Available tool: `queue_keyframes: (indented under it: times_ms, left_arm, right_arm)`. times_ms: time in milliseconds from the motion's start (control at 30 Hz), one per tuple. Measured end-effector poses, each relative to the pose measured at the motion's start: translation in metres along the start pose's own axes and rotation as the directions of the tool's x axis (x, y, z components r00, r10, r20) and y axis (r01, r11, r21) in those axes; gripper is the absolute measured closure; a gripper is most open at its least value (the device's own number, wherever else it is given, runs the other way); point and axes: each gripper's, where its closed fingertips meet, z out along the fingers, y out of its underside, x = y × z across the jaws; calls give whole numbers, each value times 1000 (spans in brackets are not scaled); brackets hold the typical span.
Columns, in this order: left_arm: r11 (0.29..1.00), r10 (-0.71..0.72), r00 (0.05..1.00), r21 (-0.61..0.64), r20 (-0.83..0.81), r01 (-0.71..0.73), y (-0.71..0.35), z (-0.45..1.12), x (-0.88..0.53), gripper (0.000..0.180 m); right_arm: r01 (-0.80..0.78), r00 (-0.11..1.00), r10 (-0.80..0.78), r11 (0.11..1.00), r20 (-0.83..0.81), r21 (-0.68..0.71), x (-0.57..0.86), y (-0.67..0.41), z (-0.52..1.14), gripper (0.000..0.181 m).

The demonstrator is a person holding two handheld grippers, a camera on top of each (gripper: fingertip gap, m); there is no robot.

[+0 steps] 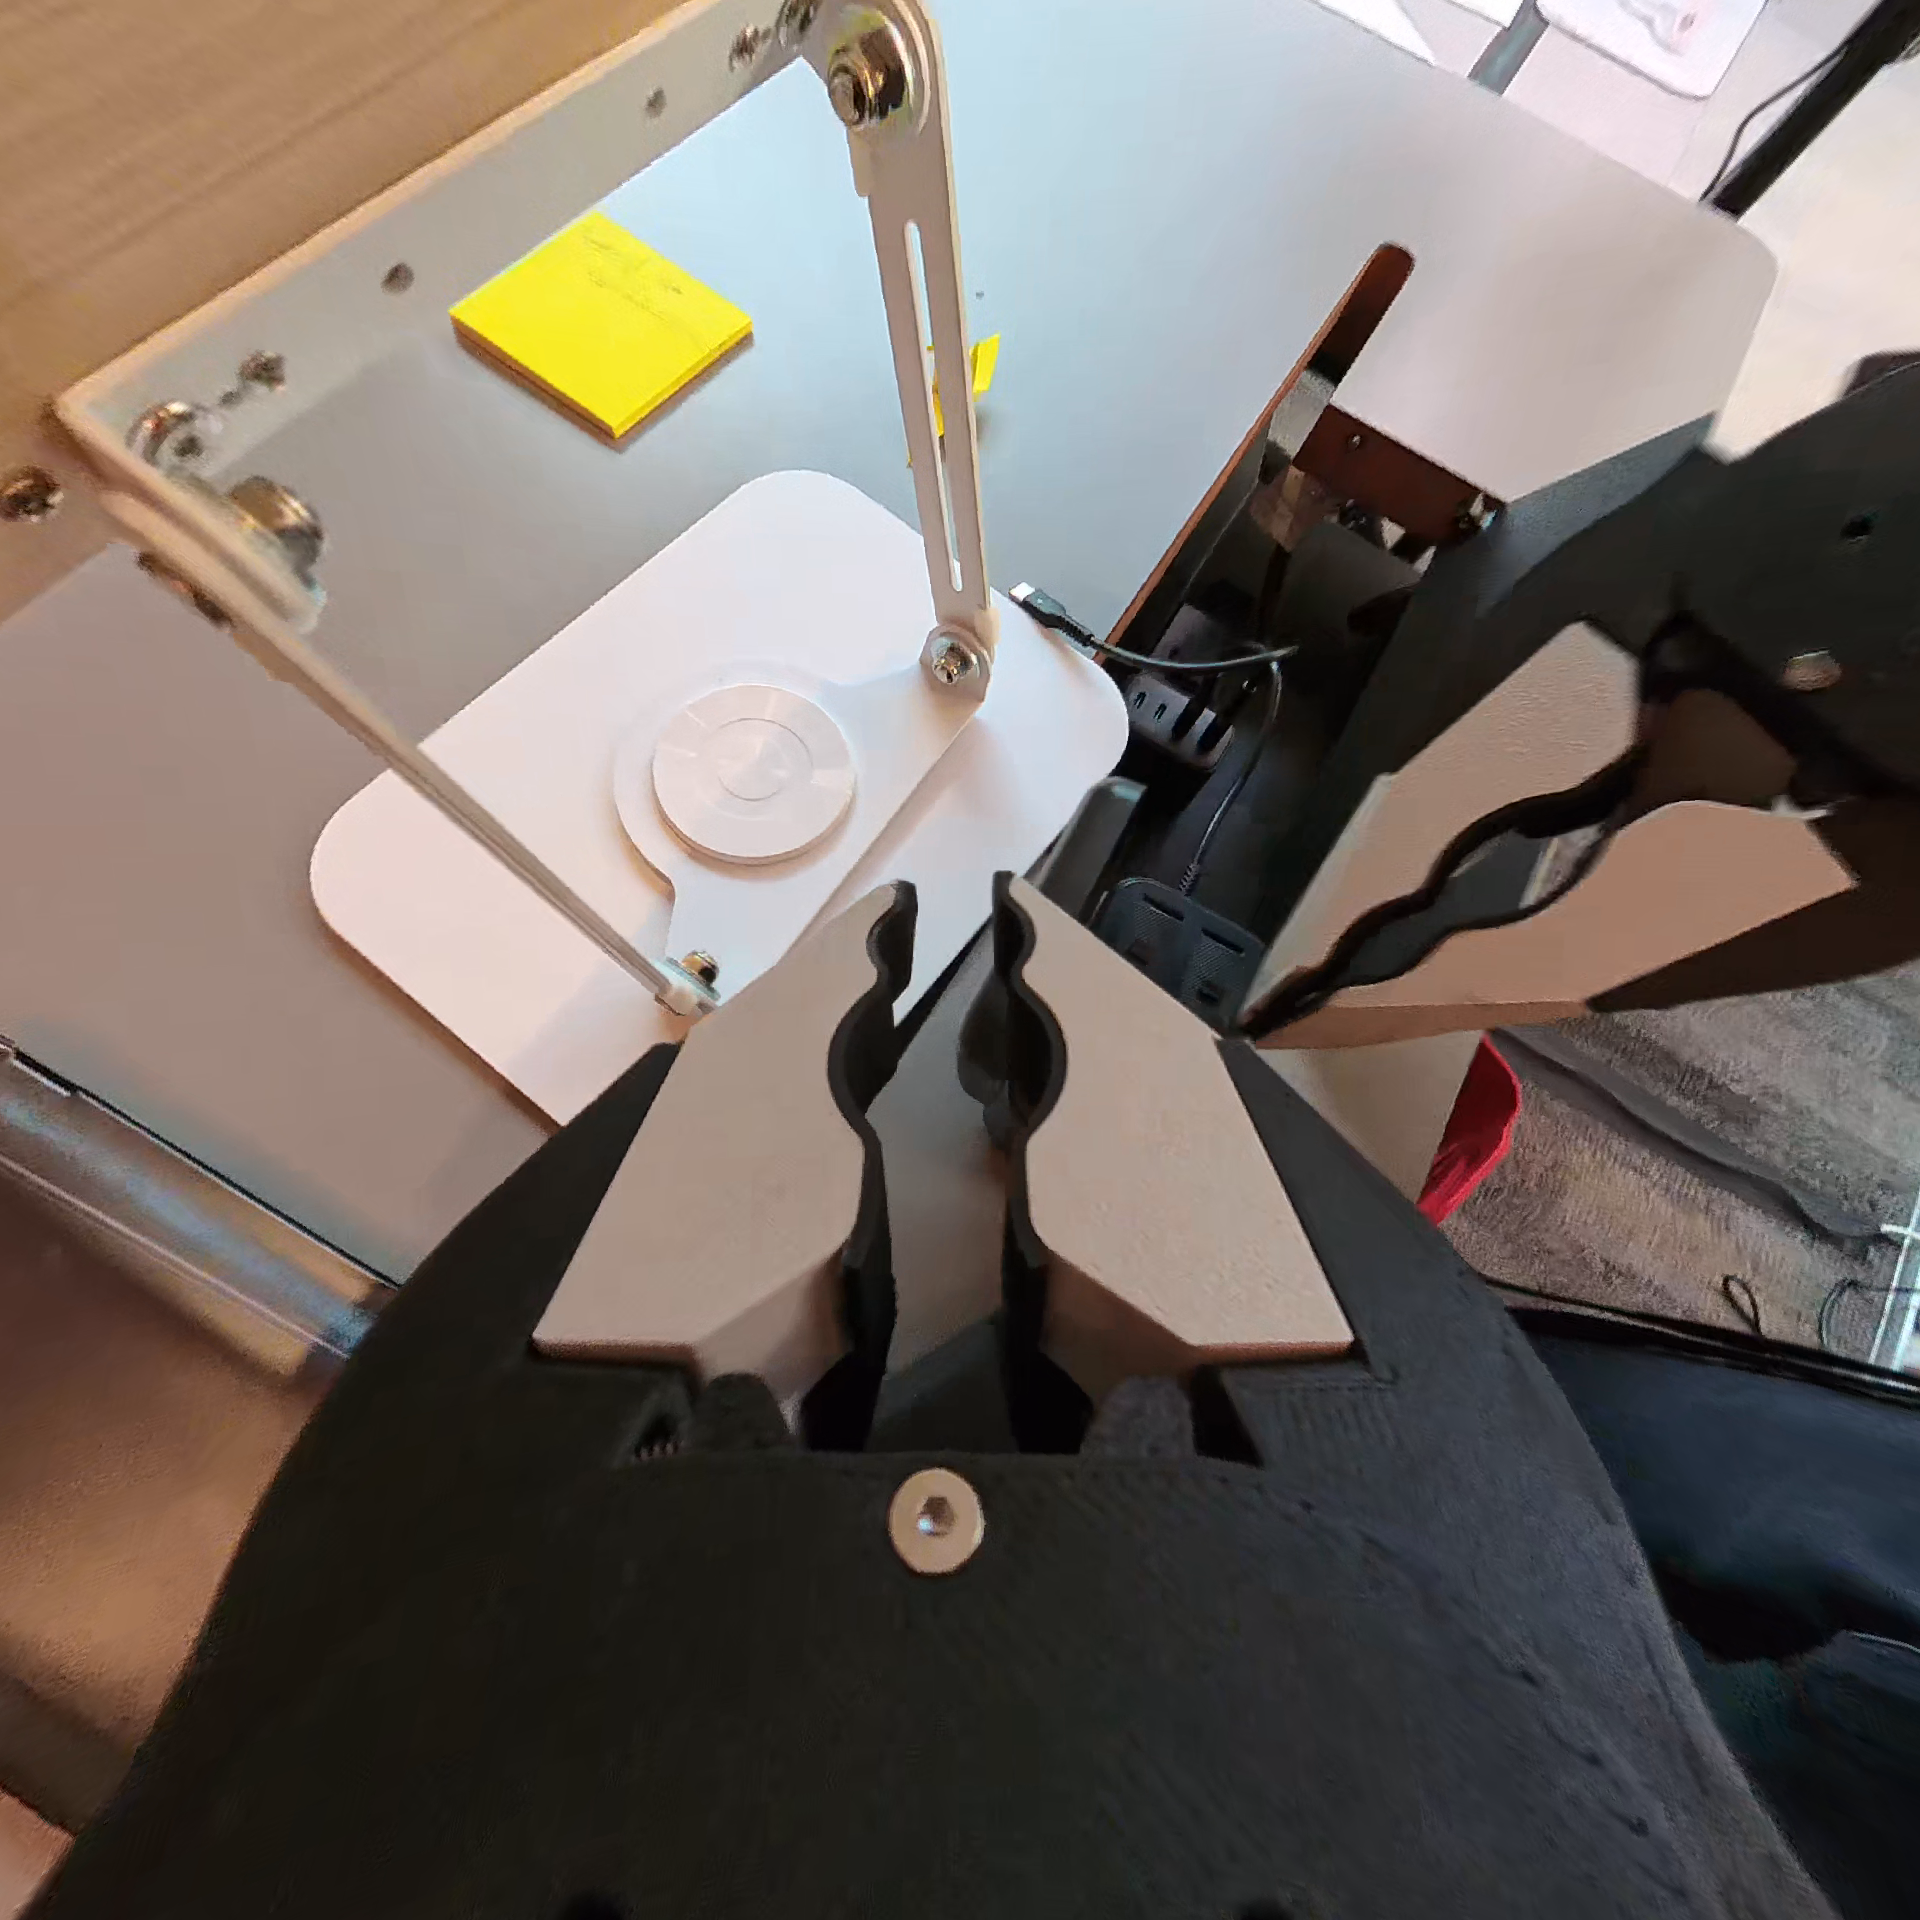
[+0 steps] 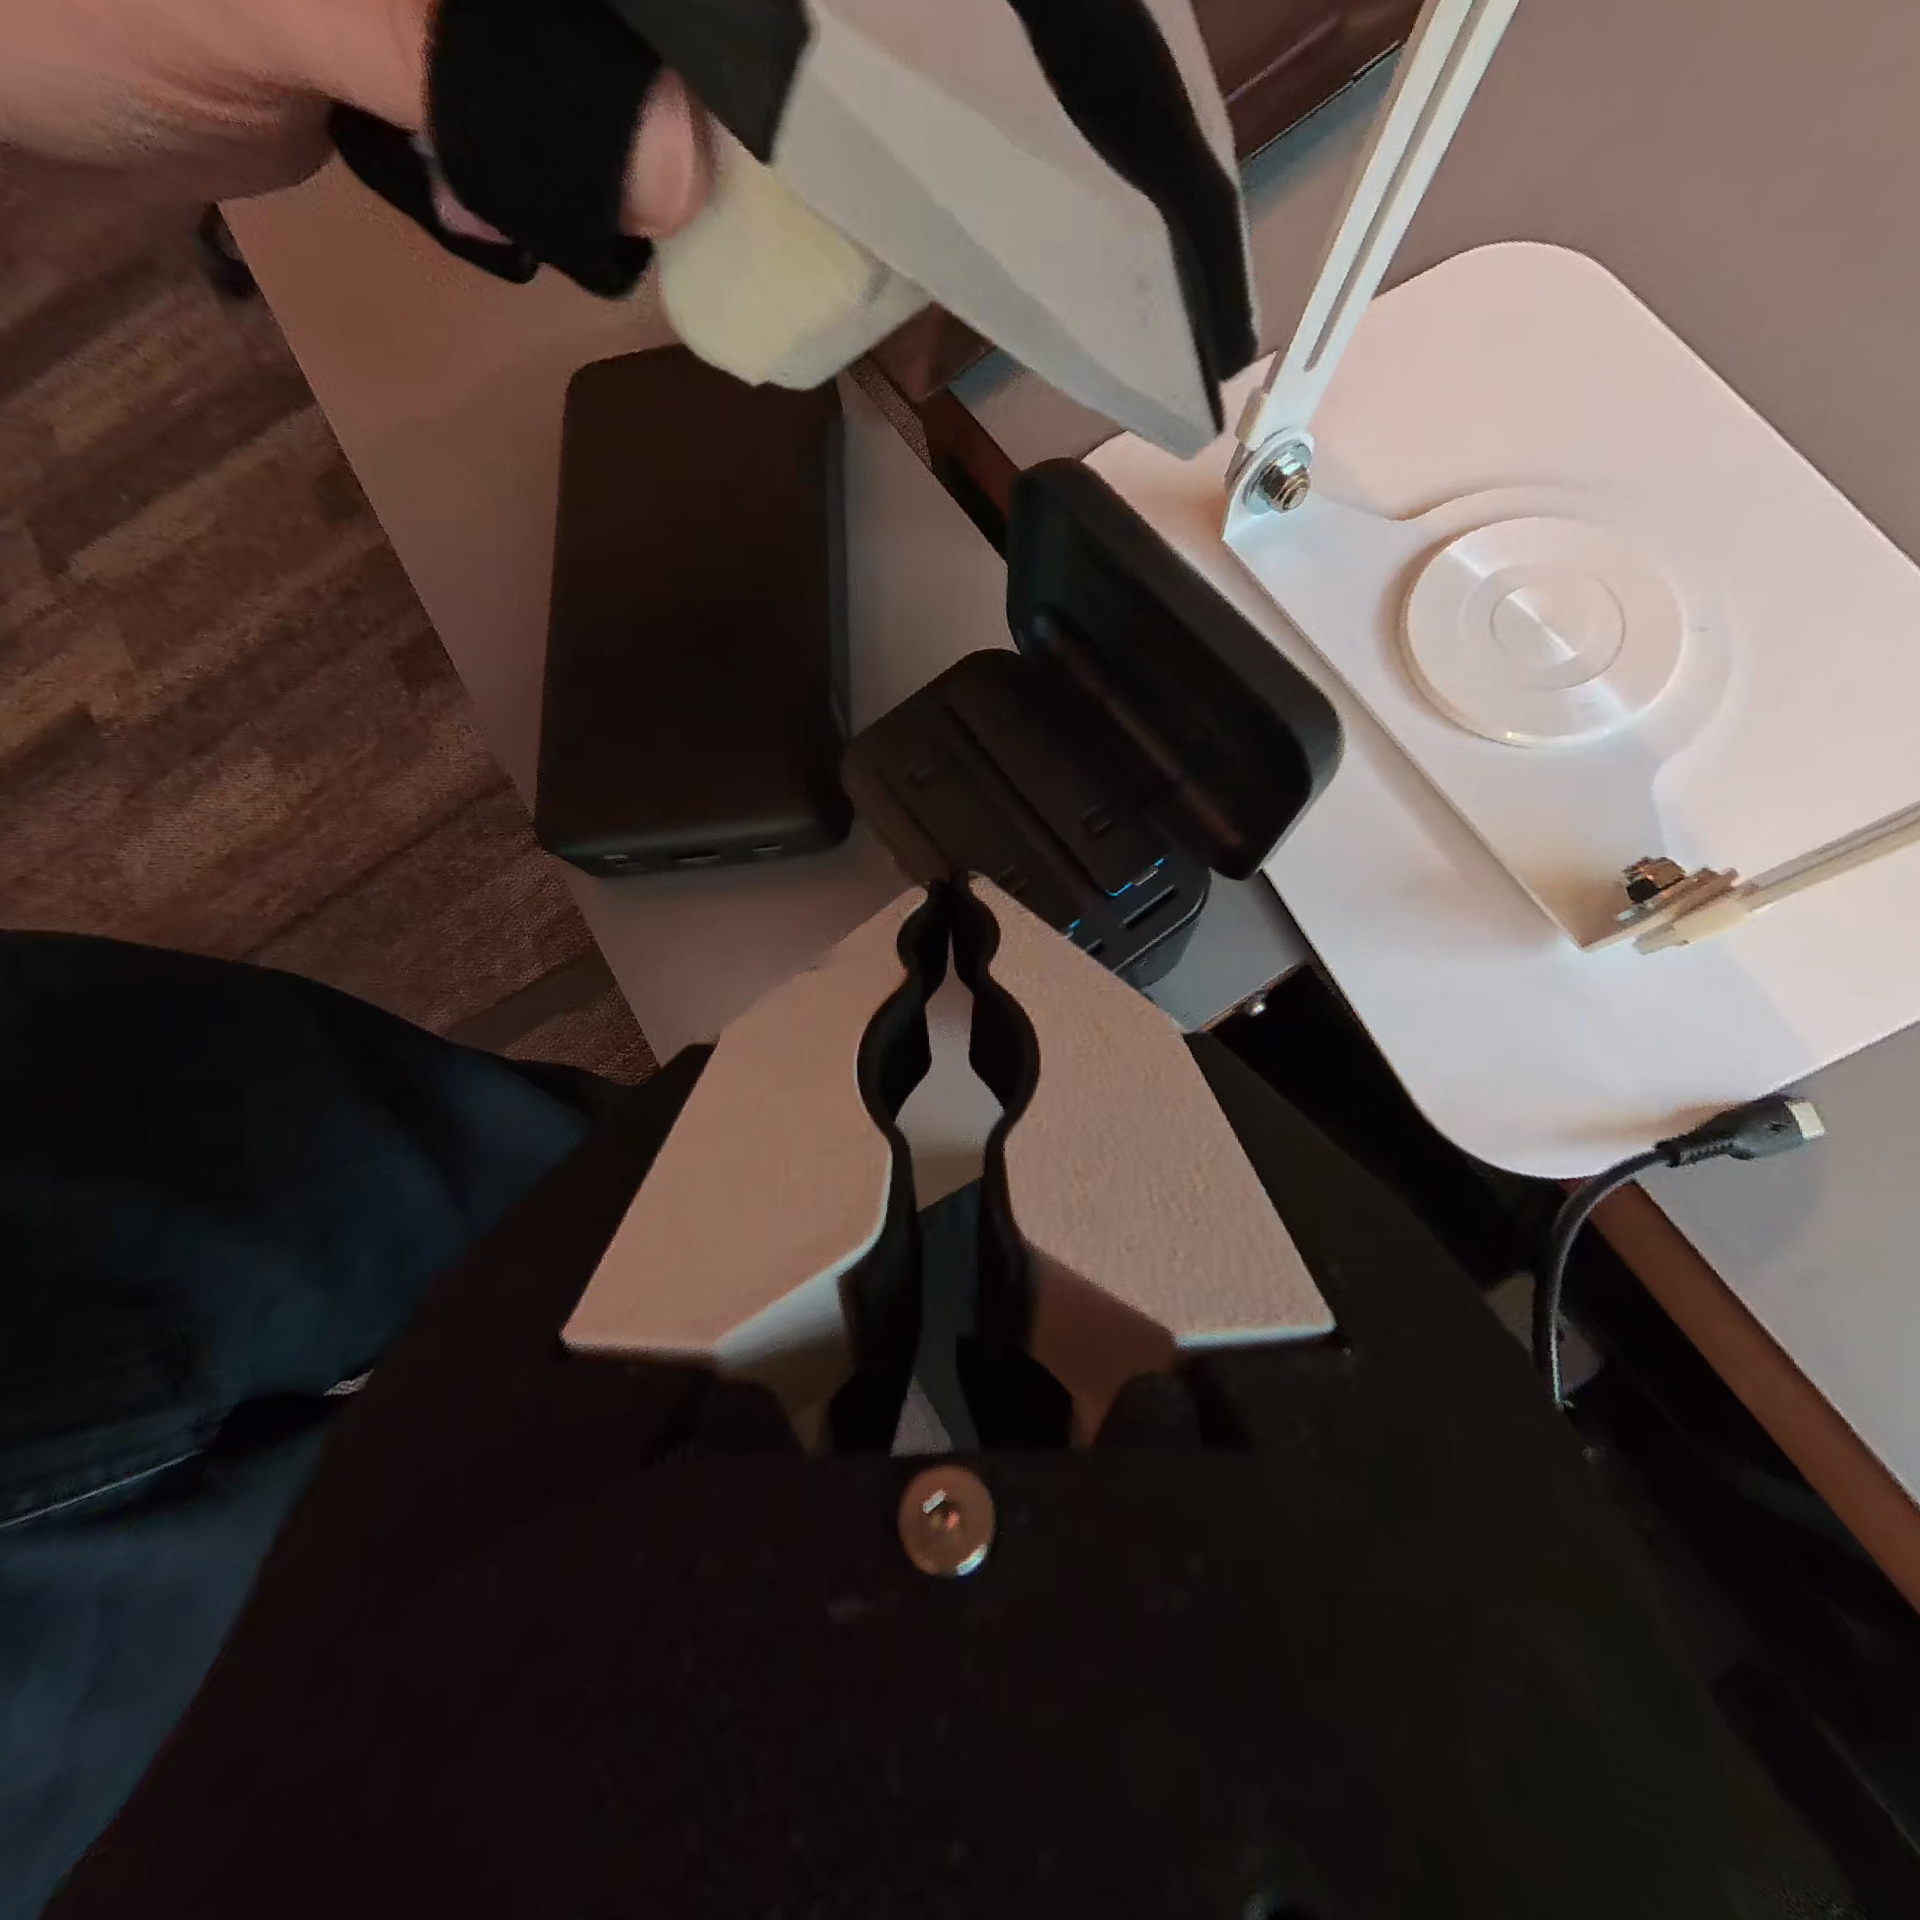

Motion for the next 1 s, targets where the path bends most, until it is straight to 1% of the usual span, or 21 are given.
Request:
queue_keyframes:
  times_ms: [67, 133, 233, 333, 433, 500, 567, 667, 767, 833, 900, 933, 1000]
  left_arm:
    - [999, 15, 1000, -40, -2, -15, 2, 8, -1, 170]
    - [996, 13, 999, -85, -42, -16, 7, 13, 4, 178]
    - [991, -27, 995, -134, -92, 14, 17, 18, 13, 180]
    - [990, -62, 992, -133, -109, 48, 22, 15, 25, 180]
    - [989, -67, 992, -136, -108, 52, 34, 16, 40, 180]
    - [994, -57, 990, -101, -129, 44, 40, 18, 55, 180]
    - [997, -63, 993, -46, -99, 59, 40, 19, 60, 180]
    - [997, -80, 996, -22, -34, 80, 40, 16, 61, 180]
    - [999, -12, 993, 38, 117, 8, 36, 10, 53, 180]
    - [999, 34, 979, -6, 203, -34, 46, 12, 47, 180]
    - [999, 41, 970, -31, 239, -34, 46, 7, 49, 180]
    - [999, 30, 969, -28, 246, -24, 43, 2, 55, 180]
    - [999, -2, 960, 37, 278, -8, 31, -19, 71, 179]
  right_arm:
    - [-4, 1000, 4, 998, -9, 56, -3, -6, -12, 181]
    - [-27, 1000, 28, 994, -13, 104, -8, -7, -27, 181]
    - [-56, 998, 59, 987, -19, 151, -20, 2, -48, 181]
    - [-60, 996, 69, 986, -54, 153, -30, 20, -67, 181]
    - [-74, 993, 88, 982, -73, 174, -39, 31, -85, 181]
    - [-88, 991, 107, 976, -83, 200, -45, 35, -97, 181]
    - [-93, 988, 116, 974, -100, 205, -50, 41, -110, 181]
    - [-77, 986, 103, 978, -129, 196, -60, 47, -132, 181]
    - [-34, 983, 66, 983, -174, 180, -72, 52, -159, 181]
    - [-18, 976, 54, 986, -212, 166, -80, 58, -176, 181]
    - [-22, 969, 59, 987, -238, 157, -85, 63, -188, 181]
    - [-25, 965, 64, 987, -253, 156, -87, 64, -193, 181]
    - [-25, 962, 71, 984, -263, 176, -92, 59, -195, 181]
